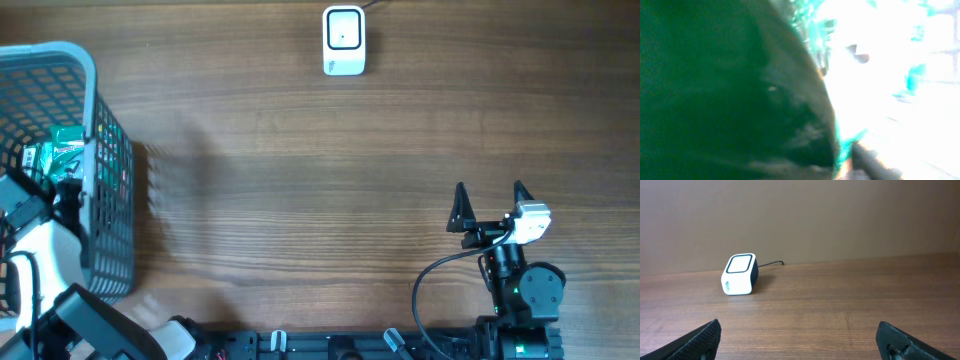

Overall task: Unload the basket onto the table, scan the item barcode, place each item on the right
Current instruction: 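Reach the left gripper into the basket and grasp the green 3M bag, then lift the green bag out and drop it on the table right of center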

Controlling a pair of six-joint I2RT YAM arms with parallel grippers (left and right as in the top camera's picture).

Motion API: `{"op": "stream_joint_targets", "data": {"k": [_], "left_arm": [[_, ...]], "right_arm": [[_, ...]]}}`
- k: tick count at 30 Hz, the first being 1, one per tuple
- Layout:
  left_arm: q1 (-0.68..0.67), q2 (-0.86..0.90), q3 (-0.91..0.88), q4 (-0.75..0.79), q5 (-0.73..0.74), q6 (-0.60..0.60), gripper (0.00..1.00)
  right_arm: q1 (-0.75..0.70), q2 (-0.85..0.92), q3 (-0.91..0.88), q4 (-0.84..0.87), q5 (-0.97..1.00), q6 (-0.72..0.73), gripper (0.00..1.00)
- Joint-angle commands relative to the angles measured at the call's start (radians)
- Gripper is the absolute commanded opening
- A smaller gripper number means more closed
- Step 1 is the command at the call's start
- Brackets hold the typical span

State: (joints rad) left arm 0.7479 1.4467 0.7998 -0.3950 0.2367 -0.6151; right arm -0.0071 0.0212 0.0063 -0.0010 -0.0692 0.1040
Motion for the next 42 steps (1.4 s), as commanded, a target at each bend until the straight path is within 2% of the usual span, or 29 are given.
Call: {"op": "stream_joint_targets", "data": {"k": [1, 4, 8, 14, 16, 19, 20, 22, 24, 25, 28, 32, 34, 37, 40, 42], "left_arm": [[-0.056, -0.017, -0.003, 0.074, 0.068, 0.01, 0.04], [-0.056, -0.097, 0.009, 0.076, 0.07, 0.01, 0.04], [-0.042, -0.294, 0.051, 0.061, 0.069, 0.009, 0.04], [0.075, -0.595, 0.247, -0.113, 0.093, 0.009, 0.04], [0.074, -0.657, 0.303, -0.122, 0.225, 0.008, 0.04], [0.023, -0.713, 0.37, -0.122, 0.58, -0.053, 0.04], [-0.01, -0.716, 0.371, -0.134, 0.656, -0.051, 0.04], [-0.084, -0.715, 0.371, -0.238, 0.69, -0.035, 0.04], [-0.204, -0.711, 0.371, -0.409, 0.678, 0.082, 0.04], [-0.247, -0.708, 0.371, -0.448, 0.67, 0.117, 0.04], [-0.446, -0.685, 0.371, -0.58, 0.513, 0.198, 0.04], [-0.761, -0.581, 0.301, -0.602, 0.269, 0.208, 0.04], [-0.878, -0.504, 0.231, -0.557, 0.189, 0.168, 0.04], [-1.065, -0.294, 0.111, -0.333, 0.188, 0.158, 0.04], [-1.213, -0.039, 0.101, -0.132, 0.188, 0.158, 0.04], [-1.26, 0.067, 0.101, -0.055, 0.188, 0.129, 0.04]], "right_arm": [[0.003, -0.007, -0.001, 0.002, 0.013, 0.003, 1.0], [0.003, -0.007, -0.001, 0.002, 0.013, 0.003, 1.0], [0.003, -0.007, -0.001, 0.002, 0.013, 0.003, 1.0], [0.003, -0.007, -0.001, 0.002, 0.013, 0.003, 1.0], [0.003, -0.007, -0.001, 0.002, 0.013, 0.003, 0.99], [0.003, -0.007, -0.001, 0.002, 0.013, 0.003, 1.0], [0.003, -0.007, -0.001, 0.002, 0.013, 0.003, 1.0], [0.003, -0.007, -0.001, 0.002, 0.013, 0.003, 1.0], [0.003, -0.007, -0.001, 0.002, 0.013, 0.003, 1.0], [0.003, -0.007, -0.001, 0.002, 0.013, 0.003, 1.0], [0.003, -0.007, -0.001, 0.002, 0.013, 0.003, 1.0], [0.003, -0.007, -0.001, 0.002, 0.013, 0.003, 1.0], [0.003, -0.007, -0.001, 0.002, 0.013, 0.003, 1.0], [0.003, -0.007, -0.001, 0.002, 0.013, 0.003, 1.0], [0.003, -0.007, -0.001, 0.002, 0.013, 0.003, 1.0], [0.003, -0.007, -0.001, 0.002, 0.013, 0.003, 1.0]]}}
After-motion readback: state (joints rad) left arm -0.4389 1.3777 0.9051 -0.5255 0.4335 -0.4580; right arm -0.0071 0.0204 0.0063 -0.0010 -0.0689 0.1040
